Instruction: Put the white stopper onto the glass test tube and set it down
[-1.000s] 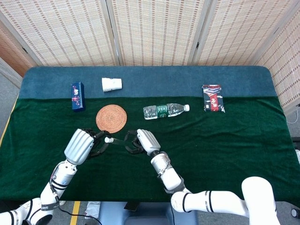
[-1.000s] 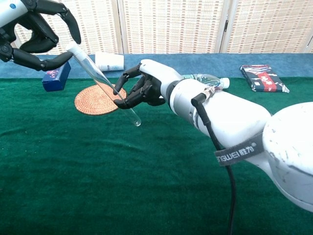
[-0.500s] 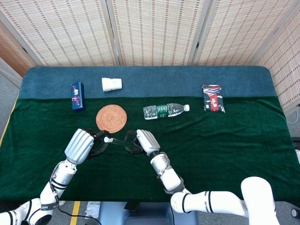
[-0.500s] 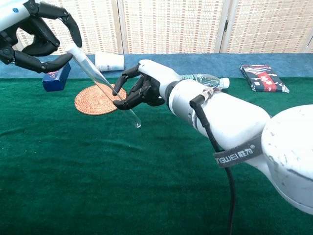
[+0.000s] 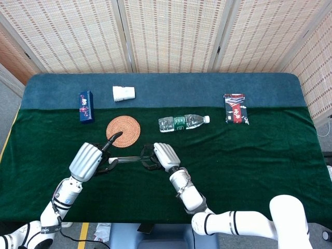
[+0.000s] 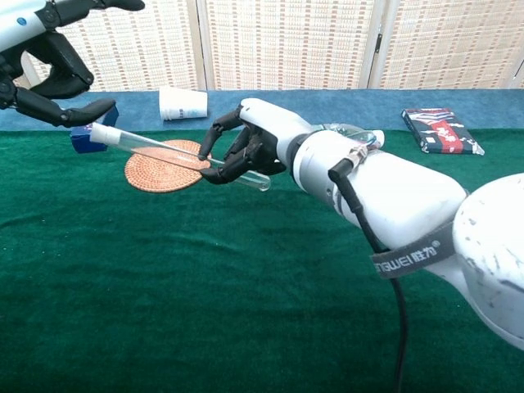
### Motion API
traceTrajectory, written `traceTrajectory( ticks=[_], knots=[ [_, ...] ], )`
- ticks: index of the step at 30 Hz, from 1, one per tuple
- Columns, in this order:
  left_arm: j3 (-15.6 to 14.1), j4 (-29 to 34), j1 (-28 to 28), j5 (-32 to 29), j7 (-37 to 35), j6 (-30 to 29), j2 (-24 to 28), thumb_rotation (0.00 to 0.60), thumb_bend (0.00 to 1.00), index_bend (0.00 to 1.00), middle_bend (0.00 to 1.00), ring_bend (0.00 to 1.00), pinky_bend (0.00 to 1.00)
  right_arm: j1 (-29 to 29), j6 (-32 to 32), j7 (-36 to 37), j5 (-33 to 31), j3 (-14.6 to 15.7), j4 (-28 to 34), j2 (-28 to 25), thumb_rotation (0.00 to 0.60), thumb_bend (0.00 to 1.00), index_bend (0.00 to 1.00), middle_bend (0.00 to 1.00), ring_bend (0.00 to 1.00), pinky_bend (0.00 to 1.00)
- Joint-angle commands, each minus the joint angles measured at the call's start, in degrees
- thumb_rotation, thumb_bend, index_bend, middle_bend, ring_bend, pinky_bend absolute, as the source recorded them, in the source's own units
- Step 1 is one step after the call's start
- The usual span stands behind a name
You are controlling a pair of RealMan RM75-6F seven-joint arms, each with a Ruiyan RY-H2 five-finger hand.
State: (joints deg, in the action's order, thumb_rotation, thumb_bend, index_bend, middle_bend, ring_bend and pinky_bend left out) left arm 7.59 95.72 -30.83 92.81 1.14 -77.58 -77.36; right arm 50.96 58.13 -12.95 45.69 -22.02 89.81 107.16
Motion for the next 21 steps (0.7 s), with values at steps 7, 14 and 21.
traceTrajectory(
  ticks=[7,14,21],
  knots=[
    [0.6,-0.5,1.4,-2.6,-1.5,-0.6,2.0,0.6,0.37,0.06,0.85,0.68,0.77,-0.3,2.4,-9.1,-0.8,4.8,-0.5,-2.9,0.6,0.49,0.9,1.0,1.0,1.0],
    [0.6,-1.4,2.2,-4.3,-1.1,-0.4,2.4,0.6,0.37,0.05,0.77,0.6,0.64,-1.2,1.9,-9.5,0.6,7.7,-6.3,-0.3,0.6,0.49,0.9,1.0,1.0,1.0],
    [0.3,-1.3,2.6,-5.0,-0.9,0.2,2.8,0.6,0.36,0.04,0.76,0.58,0.63,-1.6,1.2,-9.4,2.5,9.0,-12.1,3.3,0.6,0.49,0.88,1.0,1.0,1.0]
  ],
)
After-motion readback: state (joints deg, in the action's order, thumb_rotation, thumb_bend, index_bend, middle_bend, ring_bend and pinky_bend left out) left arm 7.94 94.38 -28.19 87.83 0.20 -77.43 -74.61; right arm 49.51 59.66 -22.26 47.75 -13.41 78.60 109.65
